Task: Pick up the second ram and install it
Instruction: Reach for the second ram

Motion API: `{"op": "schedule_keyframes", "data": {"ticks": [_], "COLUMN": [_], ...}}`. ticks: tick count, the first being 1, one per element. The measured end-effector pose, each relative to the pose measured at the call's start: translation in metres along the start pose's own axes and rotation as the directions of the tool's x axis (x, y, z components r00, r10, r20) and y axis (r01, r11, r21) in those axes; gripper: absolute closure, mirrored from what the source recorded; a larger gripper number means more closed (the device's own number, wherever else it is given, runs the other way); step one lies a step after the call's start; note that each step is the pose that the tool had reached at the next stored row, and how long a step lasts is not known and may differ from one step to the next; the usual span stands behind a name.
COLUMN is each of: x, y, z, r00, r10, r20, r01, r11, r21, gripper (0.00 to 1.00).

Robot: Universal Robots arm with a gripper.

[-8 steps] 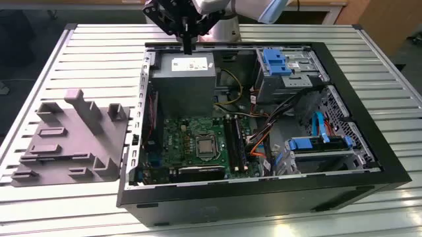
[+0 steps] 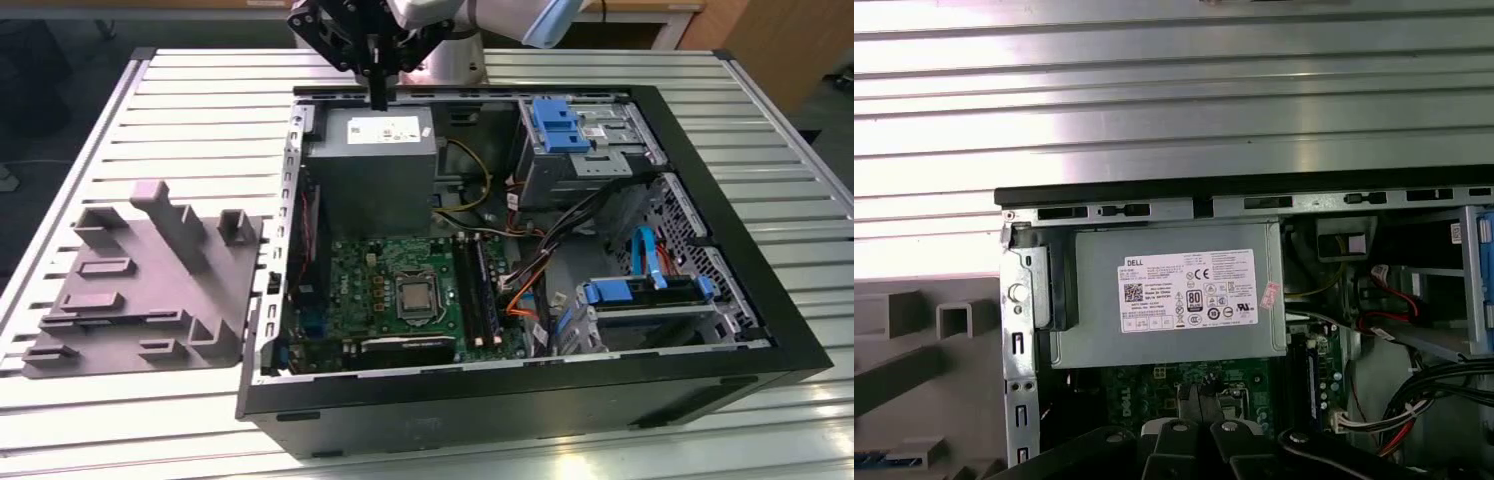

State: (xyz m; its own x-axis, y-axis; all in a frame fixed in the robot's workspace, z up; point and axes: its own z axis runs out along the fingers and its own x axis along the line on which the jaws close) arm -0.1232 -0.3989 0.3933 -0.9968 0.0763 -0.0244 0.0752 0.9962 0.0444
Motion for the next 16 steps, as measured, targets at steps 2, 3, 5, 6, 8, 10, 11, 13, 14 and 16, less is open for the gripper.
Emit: {"op": "schedule_keyframes", "data": {"ticks": [2,3,5,6,8,10,11,13,14,16], "x": [0.0006,0.0009,0.0015,0.0018,0.0027,0.0037,0.0042,0.0053,0.0058,0.0067], "y": [0.0,-0.0001,-0.0001,-0.0001,-0.0002,-0.0003,-0.0004,-0.0004,-0.0005,-0.0005], "z": [0.0,0.0,0.0,0.0,-0.0001,-0.0001,-0.0001,-0.0001,-0.0001,-0.0002], "r00": [1.0,1.0,1.0,1.0,1.0,1.0,1.0,1.0,1.0,1.0], "r10": [0.0,0.0,0.0,0.0,0.0,0.0,0.0,0.0,0.0,0.0], "r20": [0.0,0.0,0.0,0.0,0.0,0.0,0.0,0.0,0.0001,0.0], "r01": [0.0,0.0,0.0,0.0,0.0,0.0,0.0,0.0,0.0,0.0], "r11": [1.0,1.0,1.0,1.0,1.0,1.0,1.0,1.0,1.0,1.0], "r21": [0.0,0.0,0.0,0.0,0.0,0.0,0.0,0.0,0.0,0.0], "gripper": [0.89,0.89,0.89,0.89,0.89,0.89,0.89,0.89,0.89,0.89]}}
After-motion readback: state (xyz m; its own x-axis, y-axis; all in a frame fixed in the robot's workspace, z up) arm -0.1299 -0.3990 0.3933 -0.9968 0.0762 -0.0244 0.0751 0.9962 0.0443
